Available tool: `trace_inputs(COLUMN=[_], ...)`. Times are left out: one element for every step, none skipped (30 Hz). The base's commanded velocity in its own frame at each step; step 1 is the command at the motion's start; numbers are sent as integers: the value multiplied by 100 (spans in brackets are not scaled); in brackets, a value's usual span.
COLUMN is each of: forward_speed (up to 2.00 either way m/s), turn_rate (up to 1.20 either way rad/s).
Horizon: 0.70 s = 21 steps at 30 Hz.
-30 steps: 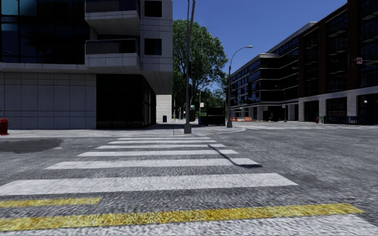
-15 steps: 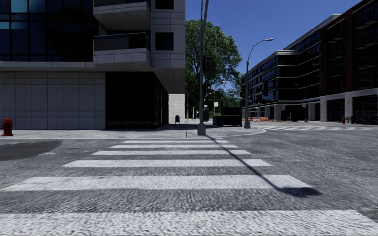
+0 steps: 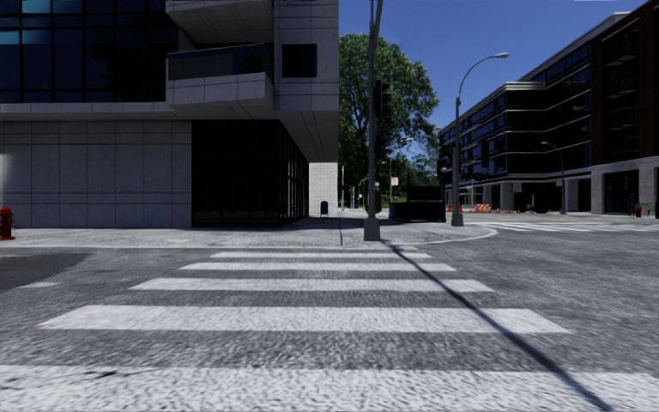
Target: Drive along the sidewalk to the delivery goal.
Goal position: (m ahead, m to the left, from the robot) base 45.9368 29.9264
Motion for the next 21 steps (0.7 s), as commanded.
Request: trace_inputs(forward_speed=[200,200,200,200,200,200,200,200,200,200,200,200,200,200,200,200,200,200,200,200,200], turn_rate=[0,0,0,0,0,0,0,0,0,0,10,16,18,18,19,19,19,19,19,19,19])
